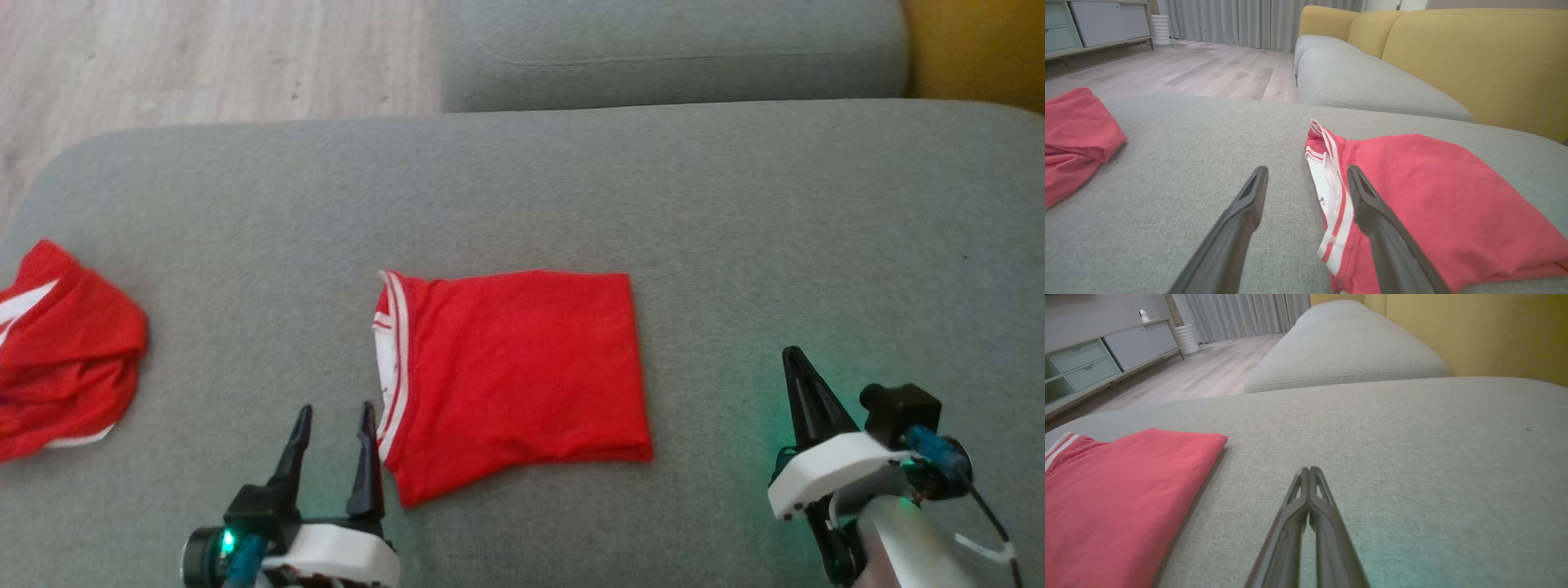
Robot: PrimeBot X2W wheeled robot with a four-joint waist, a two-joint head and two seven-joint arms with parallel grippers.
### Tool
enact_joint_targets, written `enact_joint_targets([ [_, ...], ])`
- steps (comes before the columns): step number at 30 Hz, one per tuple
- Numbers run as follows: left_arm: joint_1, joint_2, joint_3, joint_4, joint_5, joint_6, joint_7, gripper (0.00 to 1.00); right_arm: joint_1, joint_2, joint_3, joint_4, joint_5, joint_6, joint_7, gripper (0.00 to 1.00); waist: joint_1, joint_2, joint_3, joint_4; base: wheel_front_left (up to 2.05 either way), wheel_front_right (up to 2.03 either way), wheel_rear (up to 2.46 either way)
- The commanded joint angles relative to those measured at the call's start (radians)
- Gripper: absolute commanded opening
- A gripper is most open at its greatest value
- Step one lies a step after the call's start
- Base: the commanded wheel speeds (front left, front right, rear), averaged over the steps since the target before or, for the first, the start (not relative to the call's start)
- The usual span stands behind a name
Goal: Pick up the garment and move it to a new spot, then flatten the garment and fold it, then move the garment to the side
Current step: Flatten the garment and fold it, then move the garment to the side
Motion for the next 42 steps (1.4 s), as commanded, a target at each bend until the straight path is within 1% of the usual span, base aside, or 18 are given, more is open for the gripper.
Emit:
enact_joint_targets([
  [1,-0.023,0.001,0.041,-0.022,0.006,0.002,-0.010,1.00,-0.008,0.004,0.018,-0.032,-0.007,-0.001,-0.011,0.00,0.0000,0.0000,-0.007,-0.013,0.00,0.00,0.00],
  [2,-0.018,0.001,0.047,-0.021,0.004,0.002,-0.010,1.00,-0.004,0.007,0.010,-0.036,-0.010,-0.001,-0.011,0.35,0.0000,0.0000,-0.008,-0.015,0.00,0.00,0.00],
  [3,-0.014,0.001,0.051,-0.022,0.004,0.001,-0.010,1.00,0.000,0.010,0.003,-0.040,-0.015,-0.001,-0.011,0.75,0.0000,0.0000,-0.008,-0.017,0.00,0.00,0.00],
  [4,-0.010,0.001,0.054,-0.022,0.005,0.000,-0.010,1.00,0.004,0.013,-0.006,-0.045,-0.017,-0.001,-0.011,1.00,0.0000,0.0000,-0.008,-0.019,0.00,0.00,0.00],
  [11,0.001,0.001,0.052,-0.021,0.011,-0.005,-0.010,1.00,0.016,0.026,-0.026,-0.065,-0.029,-0.001,-0.011,1.00,0.0000,0.0000,-0.015,-0.011,0.00,0.00,0.00],
  [18,0.005,0.001,0.044,-0.020,0.020,-0.012,-0.010,1.00,0.016,0.029,-0.010,-0.066,-0.026,-0.001,-0.011,1.00,0.0000,0.0000,-0.018,0.005,0.00,0.00,0.00],
  [20,0.004,0.001,0.037,-0.020,0.020,-0.016,-0.010,1.00,0.016,0.029,0.012,-0.063,-0.002,-0.001,-0.011,1.00,0.0000,0.0000,-0.013,0.014,0.00,0.00,0.00],
  [23,0.000,0.001,0.025,-0.021,0.018,-0.022,-0.010,1.00,0.006,0.029,0.070,-0.042,0.042,-0.001,-0.011,1.00,0.0000,0.0000,0.001,0.034,0.00,0.00,0.00],
  [28,-0.012,0.001,-0.010,-0.022,0.018,-0.030,-0.010,1.00,-0.043,0.029,0.143,-0.002,0.100,-0.001,-0.011,1.00,0.0000,0.0000,0.031,0.099,0.00,0.00,0.00],
  [29,-0.012,0.001,-0.010,-0.022,0.018,-0.030,-0.010,1.00,-0.043,0.029,0.143,-0.002,0.100,-0.001,-0.011,1.00,0.0000,0.0000,0.031,0.099,0.00,0.00,0.00],
  [32,-0.017,0.001,-0.028,-0.019,0.017,-0.033,-0.010,1.00,-0.079,0.029,0.185,0.042,0.148,-0.001,-0.011,1.00,0.0000,0.0000,0.047,0.143,0.00,0.00,0.00],
  [35,-0.017,0.001,-0.041,-0.014,0.011,-0.037,-0.010,1.00,-0.113,0.029,0.216,0.102,0.222,-0.001,-0.009,1.00,0.0000,0.0000,0.059,0.178,0.00,0.00,0.00],
  [40,-0.011,0.001,-0.043,-0.016,0.012,-0.036,-0.010,1.00,-0.161,0.029,0.239,0.235,0.243,-0.001,0.016,1.00,0.0000,0.0000,0.071,0.202,0.00,0.00,0.00],
  [41,-0.011,0.001,-0.043,-0.016,0.012,-0.036,-0.010,1.00,-0.164,0.029,0.254,0.243,0.266,-0.001,0.017,0.87,0.0000,0.0000,0.072,0.202,0.00,0.00,0.00],
  [42,-0.010,0.001,-0.043,-0.016,0.012,-0.036,-0.010,1.00,-0.169,0.029,0.270,0.248,0.281,-0.001,0.015,0.42,0.0000,0.0000,0.073,0.199,0.00,0.00,0.00],
])
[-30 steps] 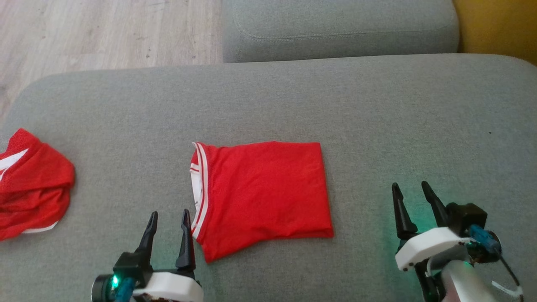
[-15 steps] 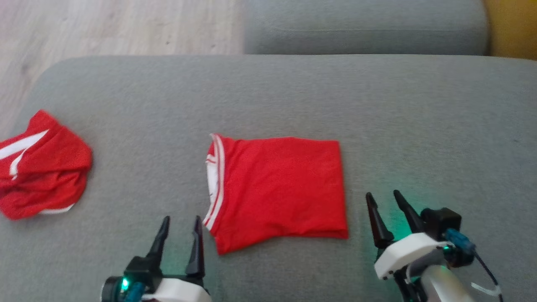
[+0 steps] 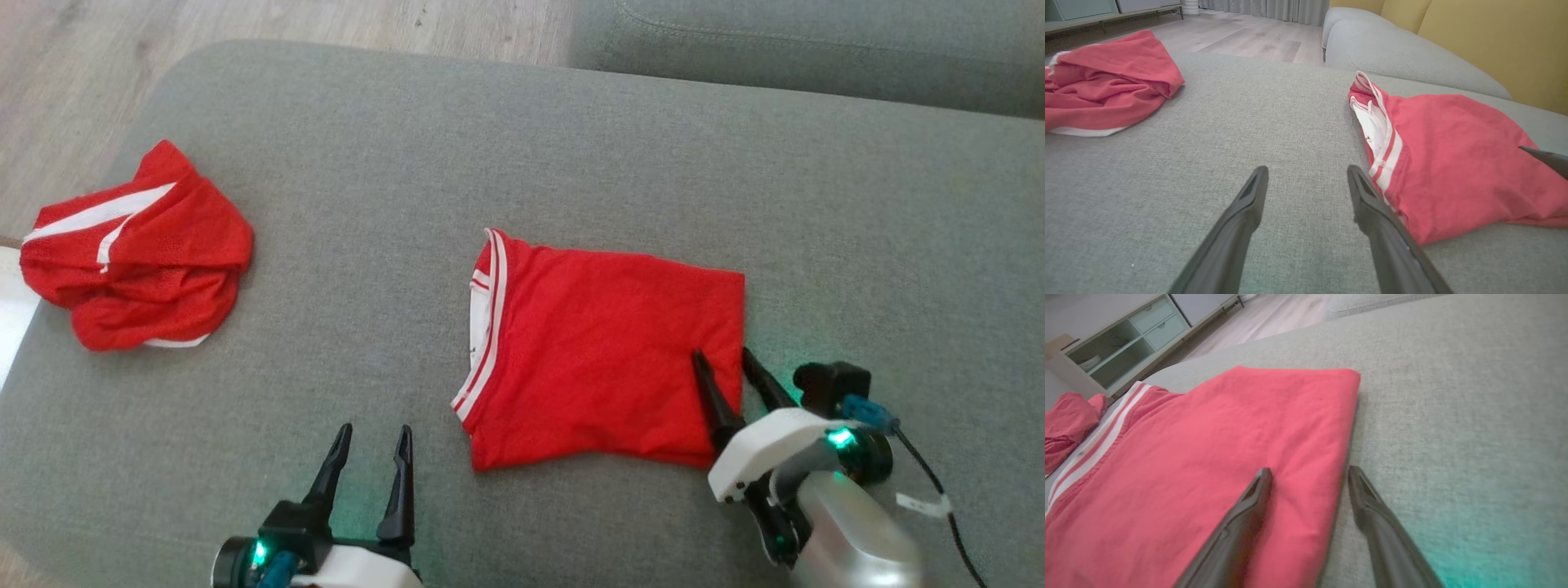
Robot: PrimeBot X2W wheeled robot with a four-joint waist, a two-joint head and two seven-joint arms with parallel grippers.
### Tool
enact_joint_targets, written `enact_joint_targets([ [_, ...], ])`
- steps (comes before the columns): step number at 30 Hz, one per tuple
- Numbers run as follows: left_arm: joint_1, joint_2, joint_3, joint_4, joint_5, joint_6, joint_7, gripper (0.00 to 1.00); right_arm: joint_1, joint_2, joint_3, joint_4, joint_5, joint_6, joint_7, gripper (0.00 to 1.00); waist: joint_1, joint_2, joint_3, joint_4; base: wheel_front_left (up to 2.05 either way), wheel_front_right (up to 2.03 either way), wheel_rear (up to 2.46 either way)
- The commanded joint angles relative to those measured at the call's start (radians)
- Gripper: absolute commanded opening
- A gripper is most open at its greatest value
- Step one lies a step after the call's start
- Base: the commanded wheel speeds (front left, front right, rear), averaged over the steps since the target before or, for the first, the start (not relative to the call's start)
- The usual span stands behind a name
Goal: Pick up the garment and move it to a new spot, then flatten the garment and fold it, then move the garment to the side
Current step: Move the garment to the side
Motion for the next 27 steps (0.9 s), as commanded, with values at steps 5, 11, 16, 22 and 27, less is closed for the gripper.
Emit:
enact_joint_targets([
  [5,-0.032,0.000,0.034,-0.027,-0.008,0.001,-0.010,1.00,-0.024,0.007,0.047,0.011,0.029,-0.001,-0.012,0.00,0.0000,0.0000,-0.018,-0.064,0.00,0.00,0.00],
  [11,-0.015,0.000,0.058,-0.024,0.006,-0.013,-0.010,1.00,-0.002,0.007,0.056,-0.035,0.058,-0.001,-0.016,0.00,0.0000,0.0000,-0.067,-0.247,0.00,0.00,0.00],
  [16,-0.021,0.000,0.055,-0.028,-0.011,-0.022,-0.010,1.00,0.024,0.007,0.071,-0.063,0.060,-0.001,-0.017,0.00,0.0000,0.0000,-0.078,-0.433,0.00,0.00,0.00],
  [22,-0.045,0.000,0.023,-0.029,-0.025,-0.025,-0.010,1.00,0.043,0.007,0.062,-0.089,0.065,-0.001,-0.017,0.00,0.0000,0.0000,-0.068,-0.602,0.00,0.00,0.00],
  [27,-0.066,0.000,-0.009,-0.037,-0.035,-0.029,-0.010,1.00,0.052,0.007,0.038,-0.114,0.061,-0.001,-0.017,0.00,0.0000,0.0000,-0.044,-0.681,0.00,0.00,0.00],
])
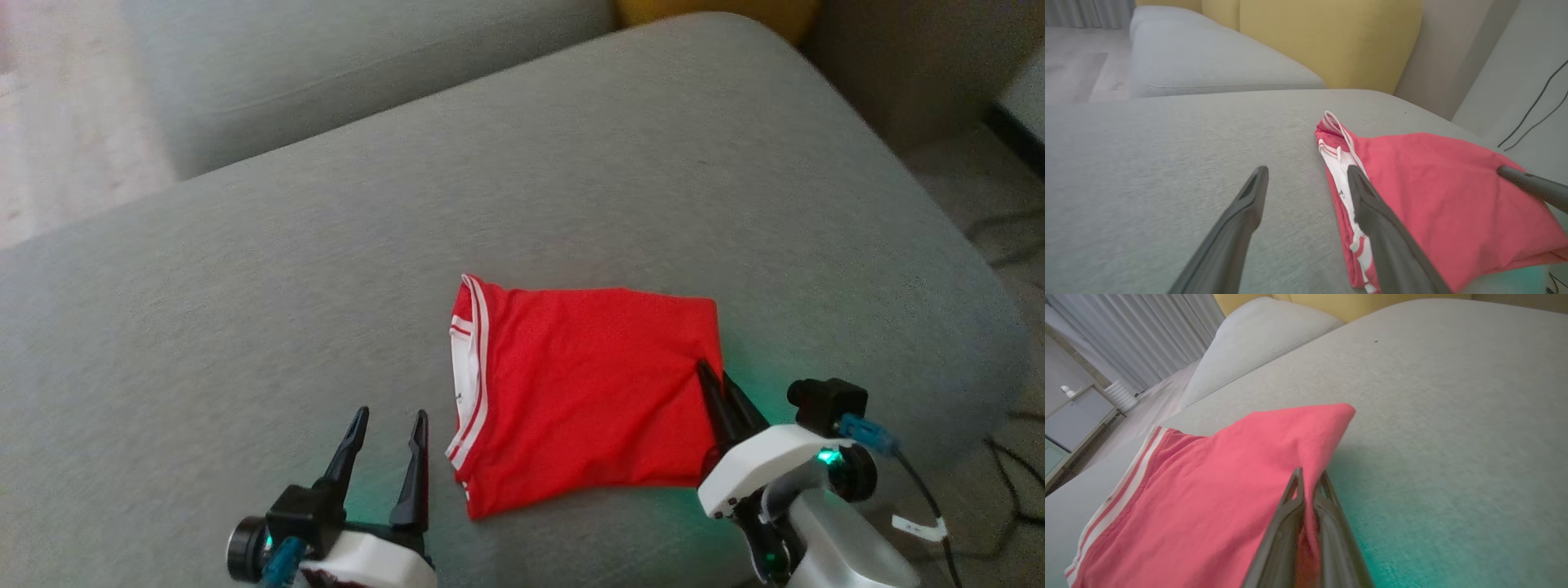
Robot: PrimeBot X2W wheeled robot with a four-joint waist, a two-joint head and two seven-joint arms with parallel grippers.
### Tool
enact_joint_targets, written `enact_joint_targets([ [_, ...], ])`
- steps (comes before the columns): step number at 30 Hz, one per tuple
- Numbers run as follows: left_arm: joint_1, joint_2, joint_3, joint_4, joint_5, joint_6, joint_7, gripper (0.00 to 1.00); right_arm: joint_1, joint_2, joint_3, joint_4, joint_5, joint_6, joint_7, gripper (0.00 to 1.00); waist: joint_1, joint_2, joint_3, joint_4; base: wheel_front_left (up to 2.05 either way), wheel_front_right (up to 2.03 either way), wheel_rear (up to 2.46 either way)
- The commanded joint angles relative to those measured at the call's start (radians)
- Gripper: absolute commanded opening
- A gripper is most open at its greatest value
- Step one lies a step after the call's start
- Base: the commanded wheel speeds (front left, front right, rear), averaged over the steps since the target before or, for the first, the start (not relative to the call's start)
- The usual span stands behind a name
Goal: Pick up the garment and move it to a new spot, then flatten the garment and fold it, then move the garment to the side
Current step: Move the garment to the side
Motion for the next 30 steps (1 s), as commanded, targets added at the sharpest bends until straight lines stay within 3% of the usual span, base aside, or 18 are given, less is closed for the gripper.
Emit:
enact_joint_targets([
  [1,-0.047,0.000,0.015,-0.035,-0.001,-0.001,-0.010,1.00,0.000,0.001,0.005,-0.044,0.001,-0.001,-0.014,0.00,0.0000,-0.0001,0.023,-0.107,0.00,0.00,0.00],
  [9,-0.064,0.000,-0.001,-0.025,0.006,-0.002,-0.010,1.00,-0.010,0.001,-0.005,-0.077,0.000,-0.001,-0.014,0.00,0.0000,-0.0001,0.057,-0.139,0.00,0.00,0.00],
  [17,-0.095,0.000,-0.018,0.000,0.033,-0.011,-0.010,1.00,-0.169,-0.037,-0.027,-0.040,-0.088,-0.001,-0.014,0.00,0.0000,-0.0001,0.116,-0.063,0.00,0.00,0.00],
  [21,-0.120,0.000,-0.015,0.006,0.058,-0.016,-0.010,1.00,-0.322,-0.105,-0.041,0.041,-0.133,-0.001,-0.014,0.00,0.0000,-0.0001,0.162,-0.010,0.00,0.00,0.00],
  [24,-0.157,0.000,-0.010,0.008,0.092,-0.023,-0.010,1.00,-0.515,-0.226,-0.082,0.193,-0.216,-0.001,-0.010,0.00,0.0000,-0.0001,0.223,0.054,0.00,0.00,0.00],
  [30,-0.200,0.000,-0.015,0.003,0.113,-0.030,-0.010,1.00,-0.676,-0.376,-0.177,0.357,-0.326,-0.001,-0.011,0.00,0.0000,-0.0001,0.277,0.119,0.00,0.00,0.00],
])
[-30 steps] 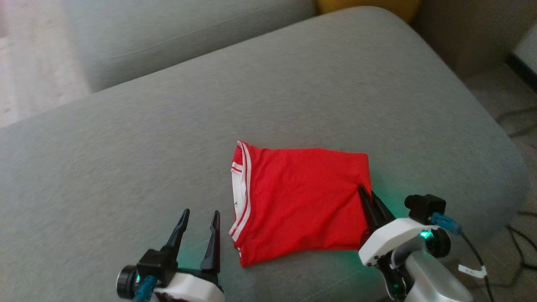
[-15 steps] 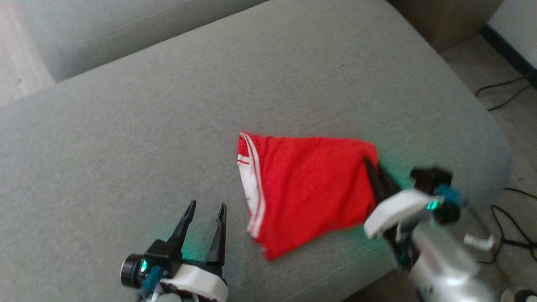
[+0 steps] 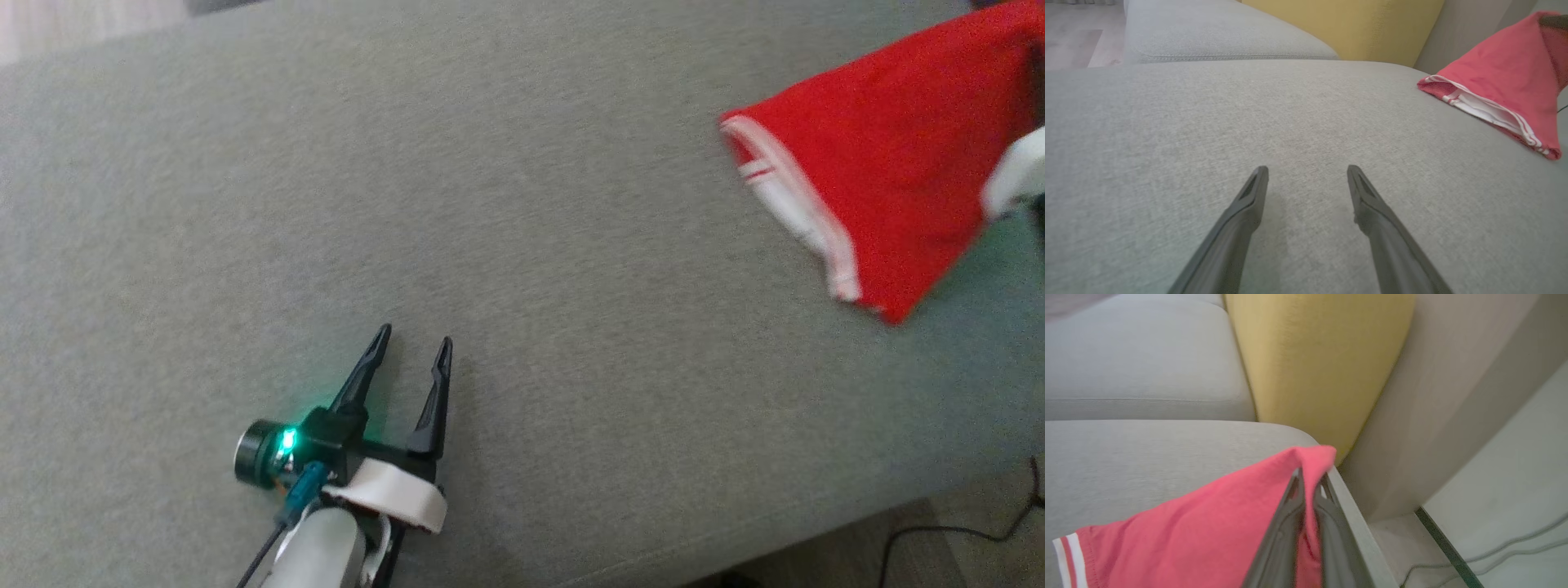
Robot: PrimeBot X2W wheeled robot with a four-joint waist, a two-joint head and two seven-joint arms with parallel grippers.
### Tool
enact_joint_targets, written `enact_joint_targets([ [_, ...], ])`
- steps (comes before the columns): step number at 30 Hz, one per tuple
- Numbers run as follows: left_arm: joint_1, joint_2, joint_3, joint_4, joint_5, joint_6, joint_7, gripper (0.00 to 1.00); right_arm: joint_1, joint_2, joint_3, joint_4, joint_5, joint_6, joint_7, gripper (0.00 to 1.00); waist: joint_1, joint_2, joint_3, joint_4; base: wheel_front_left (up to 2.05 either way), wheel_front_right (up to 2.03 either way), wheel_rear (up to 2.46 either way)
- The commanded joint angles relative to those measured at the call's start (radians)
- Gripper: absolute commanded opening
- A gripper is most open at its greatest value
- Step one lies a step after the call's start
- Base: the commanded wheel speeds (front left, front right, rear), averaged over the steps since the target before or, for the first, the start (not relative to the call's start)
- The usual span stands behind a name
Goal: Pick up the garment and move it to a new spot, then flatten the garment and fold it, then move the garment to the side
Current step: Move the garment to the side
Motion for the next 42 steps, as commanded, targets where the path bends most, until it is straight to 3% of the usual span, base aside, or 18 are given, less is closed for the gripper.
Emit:
enact_joint_targets([
  [1,-0.032,0.001,0.019,-0.027,0.007,-0.003,-0.010,1.00,-0.037,-0.042,-0.014,0.002,-0.025,-0.001,-0.011,0.00,-0.0003,0.0000,0.036,0.043,0.00,0.00,0.00],
  [5,-0.046,0.001,0.015,-0.033,0.009,0.000,-0.010,1.00,-0.077,-0.095,-0.096,0.043,-0.079,-0.001,-0.013,0.00,-0.0003,0.0000,0.049,0.063,0.00,0.00,0.00],
  [6,-0.048,0.001,0.017,-0.034,0.011,0.002,-0.010,1.00,-0.084,-0.104,-0.121,0.045,-0.093,-0.001,-0.013,0.45,-0.0003,0.0000,0.050,0.064,0.00,0.00,0.00],
  [7,-0.049,0.001,0.018,-0.034,0.013,0.003,-0.010,1.00,-0.086,-0.111,-0.145,0.045,-0.110,-0.001,-0.013,1.00,-0.0003,0.0000,0.050,0.065,0.00,0.00,0.00],
  [12,-0.042,0.001,0.036,-0.034,0.014,0.008,-0.010,1.00,-0.068,-0.095,-0.256,0.015,-0.193,-0.001,-0.013,1.00,-0.0003,0.0000,0.040,0.057,0.00,0.00,0.00],
  [19,-0.022,0.001,0.060,-0.037,0.001,0.017,-0.010,1.00,-0.004,0.009,-0.337,-0.148,-0.247,-0.001,-0.014,1.00,-0.0003,0.0000,0.002,0.051,0.00,0.00,0.00],
  [32,0.034,0.001,0.130,-0.050,-0.032,0.058,-0.010,1.00,0.335,0.283,-0.207,-0.476,-0.125,-0.001,-0.014,1.00,-0.0003,0.0000,-0.099,0.122,0.00,0.00,0.00],
  [42,0.088,0.001,0.173,-0.045,-0.049,0.076,-0.010,1.00,0.598,0.352,-0.168,-0.584,-0.089,-0.001,-0.014,1.00,-0.0003,0.0000,-0.172,0.194,0.00,0.00,0.00],
])
